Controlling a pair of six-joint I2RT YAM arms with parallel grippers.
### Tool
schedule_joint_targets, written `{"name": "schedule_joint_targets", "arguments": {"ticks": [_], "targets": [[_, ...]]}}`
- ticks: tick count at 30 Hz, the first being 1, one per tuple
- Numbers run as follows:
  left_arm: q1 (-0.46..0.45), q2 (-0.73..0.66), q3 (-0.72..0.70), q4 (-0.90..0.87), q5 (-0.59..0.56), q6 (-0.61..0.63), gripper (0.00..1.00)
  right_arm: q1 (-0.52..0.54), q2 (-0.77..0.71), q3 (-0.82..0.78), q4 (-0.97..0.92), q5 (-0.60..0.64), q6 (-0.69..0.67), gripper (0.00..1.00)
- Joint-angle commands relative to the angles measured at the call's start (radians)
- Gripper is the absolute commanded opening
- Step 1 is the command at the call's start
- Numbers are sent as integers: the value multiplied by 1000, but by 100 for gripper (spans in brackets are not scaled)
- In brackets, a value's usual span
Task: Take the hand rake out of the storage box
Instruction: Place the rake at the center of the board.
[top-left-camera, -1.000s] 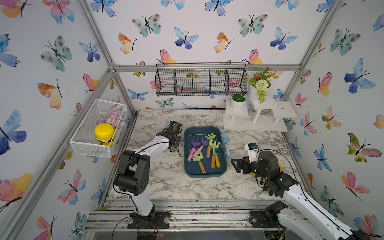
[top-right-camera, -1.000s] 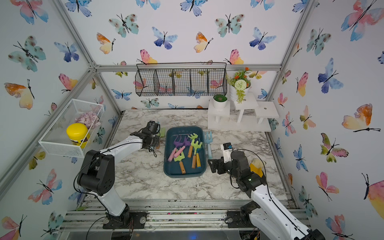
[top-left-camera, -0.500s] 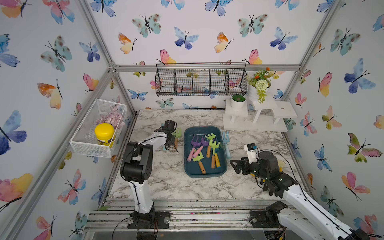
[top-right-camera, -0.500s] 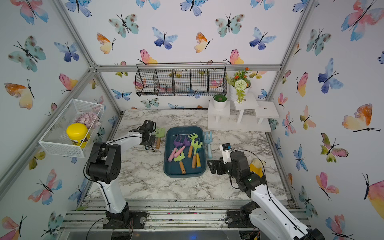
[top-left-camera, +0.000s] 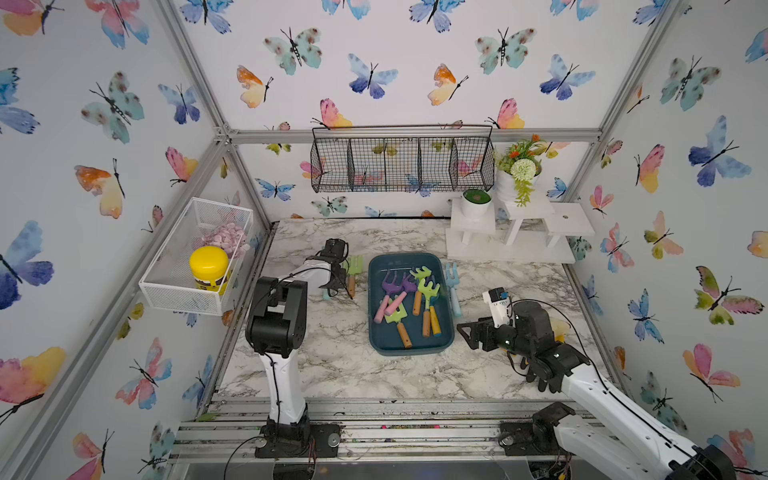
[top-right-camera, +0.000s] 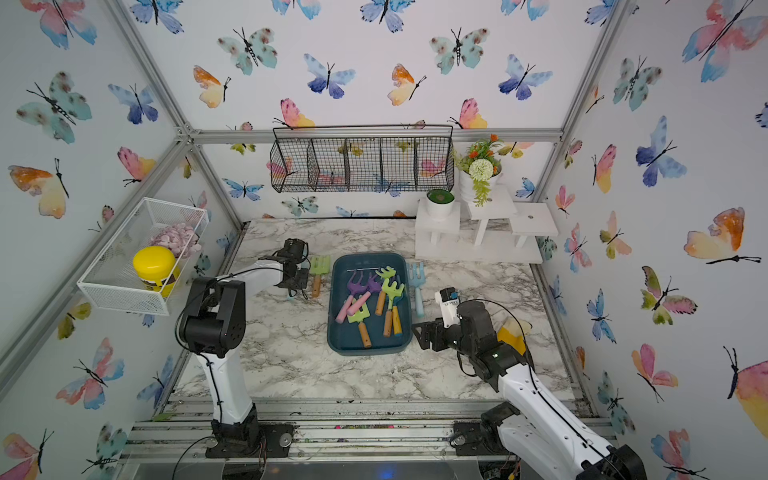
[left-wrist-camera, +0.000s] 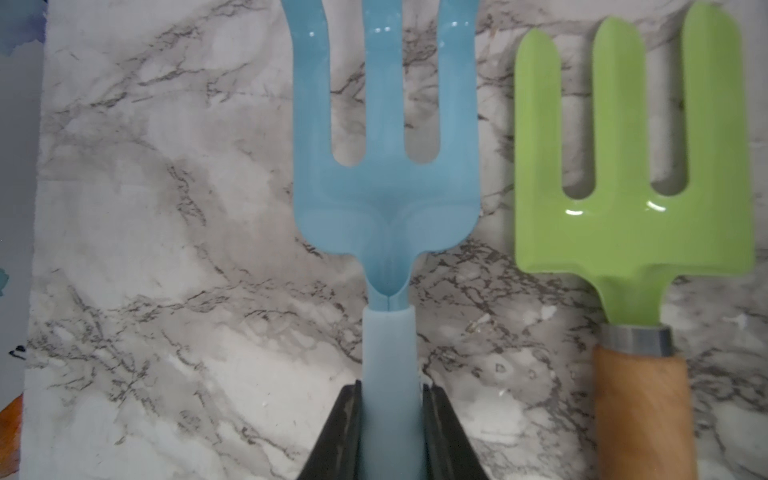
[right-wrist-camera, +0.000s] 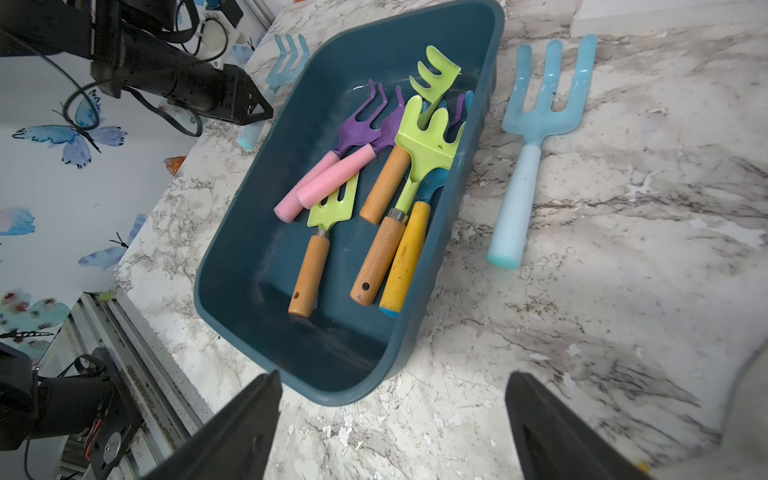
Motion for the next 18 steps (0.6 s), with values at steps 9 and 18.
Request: {"name": "schedule_joint_targets", "arguments": {"ticks": [9, 18], "targets": [[18, 66, 39, -25, 81, 16, 20, -4, 22, -1, 18, -21, -16, 91], [16, 46, 30, -36, 54, 10, 58, -4, 35, 0, 21, -20, -16, 91]]}}
